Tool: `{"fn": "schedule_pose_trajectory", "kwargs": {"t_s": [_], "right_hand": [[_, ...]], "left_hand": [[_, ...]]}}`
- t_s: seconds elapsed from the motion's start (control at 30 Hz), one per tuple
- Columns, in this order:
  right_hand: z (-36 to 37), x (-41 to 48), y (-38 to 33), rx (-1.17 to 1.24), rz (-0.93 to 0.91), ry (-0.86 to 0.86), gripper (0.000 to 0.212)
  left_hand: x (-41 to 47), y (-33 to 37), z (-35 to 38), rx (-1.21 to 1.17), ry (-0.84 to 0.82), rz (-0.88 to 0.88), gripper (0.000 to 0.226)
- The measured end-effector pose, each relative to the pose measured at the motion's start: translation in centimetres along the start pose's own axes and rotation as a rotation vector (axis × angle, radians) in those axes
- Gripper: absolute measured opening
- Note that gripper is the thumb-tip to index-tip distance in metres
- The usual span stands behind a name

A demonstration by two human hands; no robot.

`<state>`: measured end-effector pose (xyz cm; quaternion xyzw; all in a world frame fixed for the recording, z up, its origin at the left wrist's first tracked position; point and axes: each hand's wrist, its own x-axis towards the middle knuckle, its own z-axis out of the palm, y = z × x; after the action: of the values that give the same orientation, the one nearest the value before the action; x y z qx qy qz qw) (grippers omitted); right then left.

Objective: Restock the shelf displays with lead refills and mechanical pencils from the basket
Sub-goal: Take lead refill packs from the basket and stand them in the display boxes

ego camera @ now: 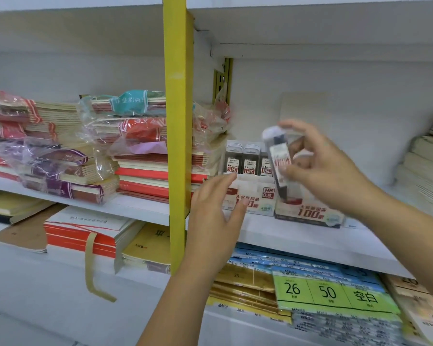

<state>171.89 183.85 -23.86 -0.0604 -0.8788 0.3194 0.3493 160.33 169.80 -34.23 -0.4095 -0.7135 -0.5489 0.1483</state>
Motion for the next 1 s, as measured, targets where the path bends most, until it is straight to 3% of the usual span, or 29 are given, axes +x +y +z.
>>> {"fn": "schedule_pose_trajectory", "kwargs": {"t_s": [0.13, 0.3, 0.5, 0.63, 0.83, 1.0], "right_hand": [[-0.5, 3.6, 0.1, -0.025, -0.074, 0.229, 0.051], [0.5, 5.6, 1.8, -0.477, -0.118, 0.156, 0.040], [1.2, 6.6, 4.1, -0.531, 0.056, 0.056, 0.031], [1.0, 6.8, 4.8, -0.787, 0.051, 0.114, 0.018], [-0.2, 4.2, 3.3, -0.663, -0.006, 0.148, 0.031], [-0.6, -4.9, 1.6, -0.301, -0.110, 0.191, 0.015]], "left_hand": [[0.2, -1.2, 0.9, 0.221, -0.086, 0.115, 0.062], [0.1, -2.1, 1.5, 0.208, -0.080, 0.125, 0.063], [0.0, -2.4, 1.5, 0.191, -0.088, 0.128, 0.064], [0.0, -2.3, 1.3, 0.183, -0.099, 0.125, 0.064], [-0.5, -1.7, 0.9, 0.173, -0.102, 0.119, 0.062], [-4.2, 0.6, 0.9, 0.143, -0.008, 0.172, 0.040]]}}
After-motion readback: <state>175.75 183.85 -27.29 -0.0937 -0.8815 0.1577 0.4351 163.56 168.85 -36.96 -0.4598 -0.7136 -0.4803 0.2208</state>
